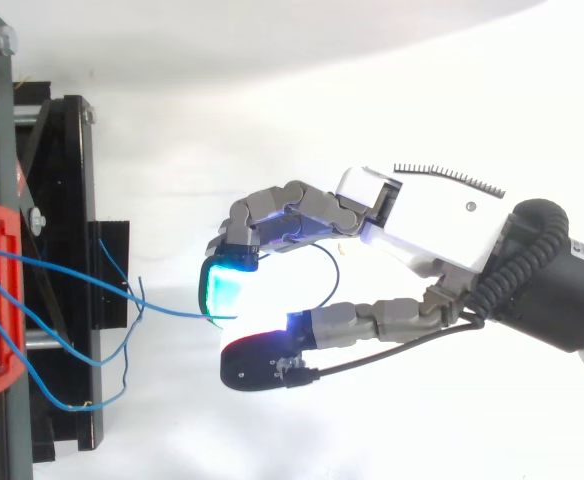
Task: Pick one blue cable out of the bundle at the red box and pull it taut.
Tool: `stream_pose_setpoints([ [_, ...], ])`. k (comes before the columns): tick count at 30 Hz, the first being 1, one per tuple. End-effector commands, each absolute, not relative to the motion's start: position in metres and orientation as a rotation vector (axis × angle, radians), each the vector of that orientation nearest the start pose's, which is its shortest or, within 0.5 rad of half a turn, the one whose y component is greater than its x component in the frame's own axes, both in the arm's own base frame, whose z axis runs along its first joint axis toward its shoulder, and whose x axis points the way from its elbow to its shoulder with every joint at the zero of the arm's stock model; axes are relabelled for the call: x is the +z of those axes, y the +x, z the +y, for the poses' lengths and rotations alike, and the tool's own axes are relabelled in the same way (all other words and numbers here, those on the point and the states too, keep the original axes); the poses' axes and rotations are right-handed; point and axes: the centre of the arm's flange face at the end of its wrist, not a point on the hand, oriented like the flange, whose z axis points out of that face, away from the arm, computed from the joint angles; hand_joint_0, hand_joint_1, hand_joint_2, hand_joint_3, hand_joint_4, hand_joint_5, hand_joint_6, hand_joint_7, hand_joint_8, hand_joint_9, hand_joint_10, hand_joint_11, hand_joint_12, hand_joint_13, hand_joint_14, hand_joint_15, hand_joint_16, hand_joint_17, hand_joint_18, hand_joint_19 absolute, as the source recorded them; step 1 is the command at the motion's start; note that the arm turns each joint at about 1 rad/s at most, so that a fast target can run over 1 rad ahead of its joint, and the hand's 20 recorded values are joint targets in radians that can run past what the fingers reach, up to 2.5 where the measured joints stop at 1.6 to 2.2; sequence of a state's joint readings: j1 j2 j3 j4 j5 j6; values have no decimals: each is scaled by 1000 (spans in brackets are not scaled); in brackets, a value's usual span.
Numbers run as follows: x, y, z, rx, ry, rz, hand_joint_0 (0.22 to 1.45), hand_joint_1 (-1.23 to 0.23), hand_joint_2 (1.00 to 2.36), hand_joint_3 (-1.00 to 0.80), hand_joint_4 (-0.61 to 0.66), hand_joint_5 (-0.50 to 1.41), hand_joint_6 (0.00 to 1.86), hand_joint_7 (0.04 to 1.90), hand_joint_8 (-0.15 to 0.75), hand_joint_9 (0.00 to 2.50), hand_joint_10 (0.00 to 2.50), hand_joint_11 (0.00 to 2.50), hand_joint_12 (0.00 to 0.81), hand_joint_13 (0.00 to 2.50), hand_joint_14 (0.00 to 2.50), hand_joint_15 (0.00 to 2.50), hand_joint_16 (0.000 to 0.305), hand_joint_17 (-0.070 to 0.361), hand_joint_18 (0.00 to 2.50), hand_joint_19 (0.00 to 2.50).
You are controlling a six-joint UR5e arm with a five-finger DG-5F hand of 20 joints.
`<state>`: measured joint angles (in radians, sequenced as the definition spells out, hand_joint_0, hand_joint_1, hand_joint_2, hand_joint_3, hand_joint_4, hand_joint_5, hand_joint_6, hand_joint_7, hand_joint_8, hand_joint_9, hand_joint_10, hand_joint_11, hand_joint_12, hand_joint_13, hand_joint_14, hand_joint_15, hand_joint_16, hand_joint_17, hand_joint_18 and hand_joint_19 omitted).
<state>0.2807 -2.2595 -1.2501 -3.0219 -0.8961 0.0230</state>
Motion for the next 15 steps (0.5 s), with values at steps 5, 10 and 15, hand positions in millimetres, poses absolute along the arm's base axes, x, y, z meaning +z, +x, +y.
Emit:
stream_pose_setpoints([
  [5, 234, 714, 3, 739, 1455, 1102, 630, -868, 1018, -118, 38, -120, 871, 1266, 264, 523, 5, 227, 350, 366, 7, 169, 50, 113, 397, 279],
  [10, 234, 714, 3, 739, 1455, 1102, 632, -868, 1017, -122, 40, -121, 871, 1265, 264, 523, 6, 227, 349, 365, 7, 173, 50, 113, 397, 279],
  [15, 234, 714, 1, 737, 1456, 1100, 633, -867, 1017, -122, 40, -122, 872, 1270, 264, 523, 6, 227, 349, 365, 8, 169, 50, 113, 397, 280],
])
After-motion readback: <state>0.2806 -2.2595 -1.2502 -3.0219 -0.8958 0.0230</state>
